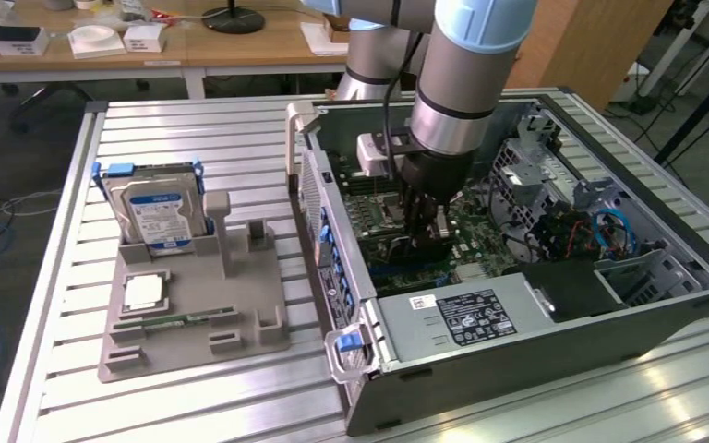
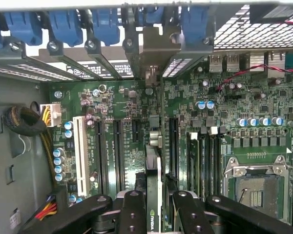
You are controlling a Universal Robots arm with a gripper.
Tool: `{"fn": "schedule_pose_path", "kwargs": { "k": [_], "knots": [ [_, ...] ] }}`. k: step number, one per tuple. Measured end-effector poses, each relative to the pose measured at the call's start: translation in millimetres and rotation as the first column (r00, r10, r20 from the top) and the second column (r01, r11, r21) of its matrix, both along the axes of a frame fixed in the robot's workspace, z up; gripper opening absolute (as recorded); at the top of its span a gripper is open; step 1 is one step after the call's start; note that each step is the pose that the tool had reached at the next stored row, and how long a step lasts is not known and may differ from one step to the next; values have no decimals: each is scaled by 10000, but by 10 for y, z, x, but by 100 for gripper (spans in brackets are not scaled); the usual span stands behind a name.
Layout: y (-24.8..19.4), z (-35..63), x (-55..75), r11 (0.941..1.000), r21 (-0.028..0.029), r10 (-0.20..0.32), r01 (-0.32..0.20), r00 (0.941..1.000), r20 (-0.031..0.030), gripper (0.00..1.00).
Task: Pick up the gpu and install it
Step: 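Insert the gpu into the slot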
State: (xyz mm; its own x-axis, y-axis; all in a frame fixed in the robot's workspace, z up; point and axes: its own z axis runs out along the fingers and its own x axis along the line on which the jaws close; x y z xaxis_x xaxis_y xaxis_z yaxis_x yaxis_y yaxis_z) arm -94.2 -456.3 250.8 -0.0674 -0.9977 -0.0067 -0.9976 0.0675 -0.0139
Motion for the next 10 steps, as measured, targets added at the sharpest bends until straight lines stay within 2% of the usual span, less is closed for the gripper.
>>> {"fn": "schedule_pose_path", "kwargs": {
  "k": [10],
  "knots": [
    [-1,22,14,9999,-10,101,-101,9999,-1,26]
  ]
}}
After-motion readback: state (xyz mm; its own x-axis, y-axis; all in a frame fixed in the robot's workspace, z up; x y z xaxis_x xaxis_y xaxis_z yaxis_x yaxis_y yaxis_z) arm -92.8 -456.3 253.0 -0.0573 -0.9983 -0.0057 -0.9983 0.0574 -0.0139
